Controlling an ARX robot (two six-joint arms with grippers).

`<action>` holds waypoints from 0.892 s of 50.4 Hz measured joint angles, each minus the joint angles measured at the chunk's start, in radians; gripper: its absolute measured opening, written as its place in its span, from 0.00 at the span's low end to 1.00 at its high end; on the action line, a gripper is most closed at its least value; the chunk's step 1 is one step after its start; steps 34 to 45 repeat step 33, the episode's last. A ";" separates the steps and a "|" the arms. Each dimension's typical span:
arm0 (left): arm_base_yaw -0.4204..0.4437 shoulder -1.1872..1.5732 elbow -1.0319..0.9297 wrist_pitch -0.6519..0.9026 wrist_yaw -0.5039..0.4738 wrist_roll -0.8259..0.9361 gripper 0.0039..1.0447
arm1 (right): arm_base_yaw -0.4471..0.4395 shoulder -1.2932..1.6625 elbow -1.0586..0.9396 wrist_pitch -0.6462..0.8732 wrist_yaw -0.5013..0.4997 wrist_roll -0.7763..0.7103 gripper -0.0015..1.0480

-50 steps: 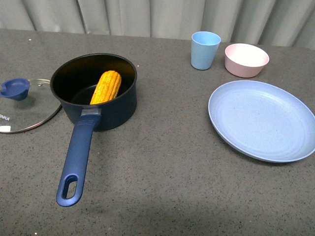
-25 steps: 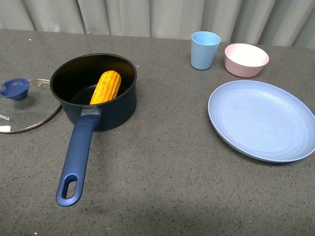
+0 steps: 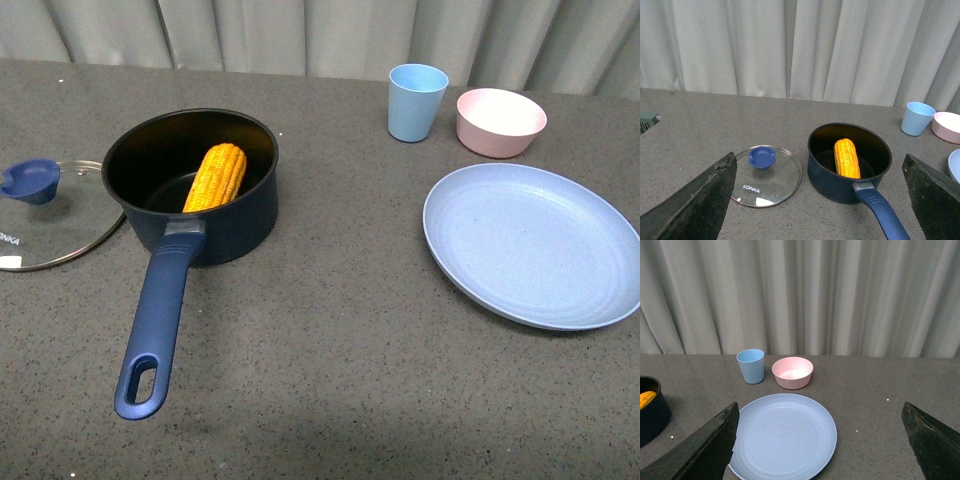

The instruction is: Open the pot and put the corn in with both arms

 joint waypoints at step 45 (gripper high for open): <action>0.000 0.000 0.000 0.000 0.000 0.000 0.94 | 0.000 0.000 0.000 0.000 0.000 0.000 0.91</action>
